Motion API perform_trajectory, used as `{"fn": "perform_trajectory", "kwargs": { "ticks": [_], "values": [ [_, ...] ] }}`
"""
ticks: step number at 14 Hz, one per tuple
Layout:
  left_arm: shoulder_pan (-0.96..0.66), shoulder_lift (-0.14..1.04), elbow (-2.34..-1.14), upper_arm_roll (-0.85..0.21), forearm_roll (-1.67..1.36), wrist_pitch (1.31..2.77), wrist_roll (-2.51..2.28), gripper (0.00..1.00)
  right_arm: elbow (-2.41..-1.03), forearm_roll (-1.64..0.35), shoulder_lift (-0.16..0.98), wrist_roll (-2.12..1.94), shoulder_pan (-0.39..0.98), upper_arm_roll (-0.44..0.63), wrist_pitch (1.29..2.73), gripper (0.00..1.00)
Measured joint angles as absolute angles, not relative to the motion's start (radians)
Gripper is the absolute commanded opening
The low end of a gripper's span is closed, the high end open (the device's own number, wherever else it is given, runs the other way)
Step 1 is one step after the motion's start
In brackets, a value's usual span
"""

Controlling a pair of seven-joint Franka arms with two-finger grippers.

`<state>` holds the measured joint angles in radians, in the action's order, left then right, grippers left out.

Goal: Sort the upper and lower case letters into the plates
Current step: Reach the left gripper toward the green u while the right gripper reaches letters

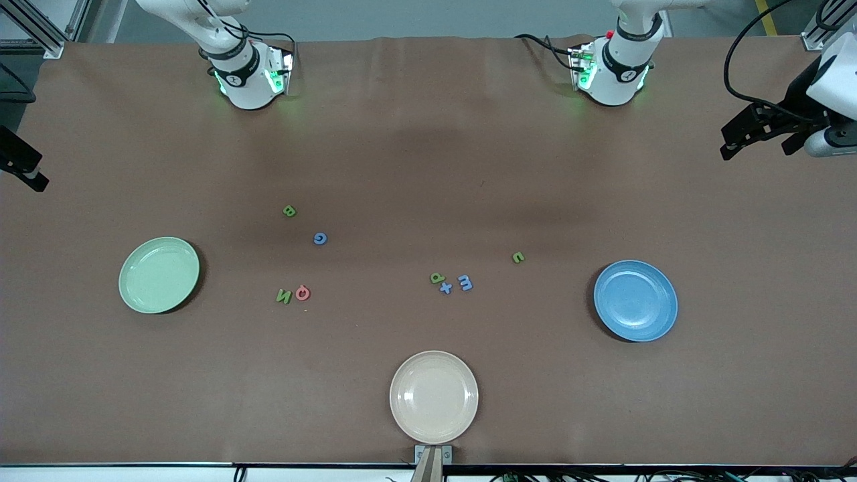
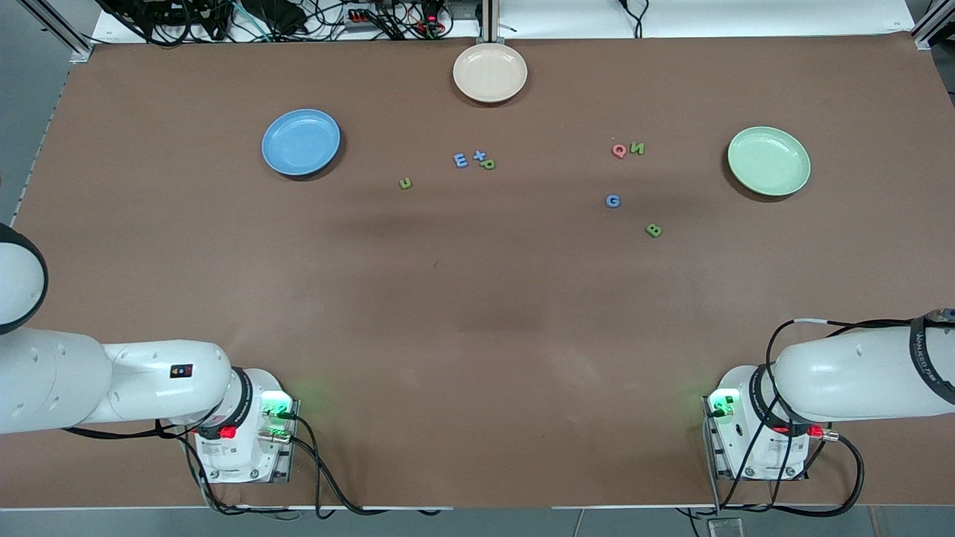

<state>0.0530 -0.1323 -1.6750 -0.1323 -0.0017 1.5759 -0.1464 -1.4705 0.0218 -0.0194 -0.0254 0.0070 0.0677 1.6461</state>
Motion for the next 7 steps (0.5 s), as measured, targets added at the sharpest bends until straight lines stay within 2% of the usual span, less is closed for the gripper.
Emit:
{"fn": "perform_trajectory", "kwargs": {
  "ticks": [7],
  "values": [
    [0.067,-0.126,-1.651,-0.12,-0.002,1.55,-0.144,1.0,-1.471,0.022,-0.019,-0.025,0.007,0.069,1.59,1.0]
  ]
}}
